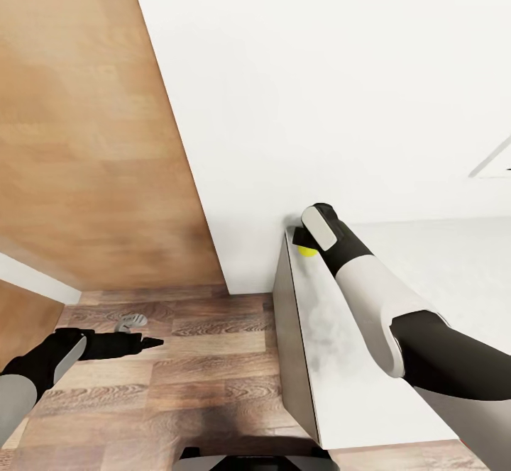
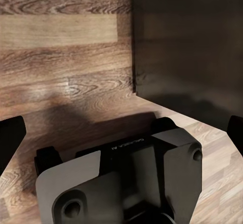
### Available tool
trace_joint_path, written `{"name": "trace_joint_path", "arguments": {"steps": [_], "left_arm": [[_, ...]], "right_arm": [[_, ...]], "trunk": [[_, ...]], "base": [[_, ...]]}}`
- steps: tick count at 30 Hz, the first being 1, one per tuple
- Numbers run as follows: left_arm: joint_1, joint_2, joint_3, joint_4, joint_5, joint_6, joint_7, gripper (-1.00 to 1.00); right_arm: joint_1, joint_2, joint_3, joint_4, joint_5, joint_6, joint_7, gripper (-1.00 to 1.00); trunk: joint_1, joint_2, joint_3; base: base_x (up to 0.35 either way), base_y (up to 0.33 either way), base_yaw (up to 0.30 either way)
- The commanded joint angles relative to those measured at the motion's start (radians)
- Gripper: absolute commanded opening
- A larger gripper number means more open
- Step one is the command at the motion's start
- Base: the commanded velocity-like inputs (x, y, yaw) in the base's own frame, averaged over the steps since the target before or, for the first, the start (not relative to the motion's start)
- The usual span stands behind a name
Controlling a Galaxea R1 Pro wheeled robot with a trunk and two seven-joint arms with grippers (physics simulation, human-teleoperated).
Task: Put all the toys in the child's room - the three board games (two on the bed and one on the table), the two jigsaw puzzles on the table, and the tennis ball on the table - inside the toy box on the table in the child's room.
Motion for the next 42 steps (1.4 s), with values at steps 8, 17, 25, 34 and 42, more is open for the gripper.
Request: {"name": "trace_joint_path", "arguments": {"steps": [8,17,25,34,42], "left_arm": [[-0.001,0.001,-0.005,-0.001,0.009,0.008,0.001,1.00],[-0.001,0.001,-0.006,-0.001,0.009,0.008,0.001,1.00],[-0.001,0.001,-0.006,-0.001,0.009,0.008,0.000,1.00],[-0.001,0.001,-0.006,-0.001,0.009,0.008,-0.001,1.00],[-0.001,0.001,-0.006,-0.001,0.009,0.008,0.000,1.00]], "right_arm": [[0.001,-0.001,0.005,-0.001,-0.015,-0.003,-0.010,-1.00],[0.003,0.000,0.006,-0.004,-0.013,-0.006,-0.010,-1.00],[0.003,0.000,0.005,-0.007,-0.013,-0.011,-0.012,-1.00],[0.003,0.001,0.004,-0.013,-0.013,-0.013,-0.023,-1.00],[0.003,0.001,0.003,-0.017,-0.013,-0.019,-0.025,-1.00]], "trunk": [[0.001,-0.002,-0.002],[0.001,-0.002,0.001],[0.001,-0.002,0.013],[0.001,-0.002,0.027],[0.001,-0.002,0.040]], "base": [[0.000,0.000,0.000],[-0.008,0.000,0.000],[-0.238,0.000,0.000],[-0.325,0.000,0.000],[-0.327,0.000,0.000]]}}
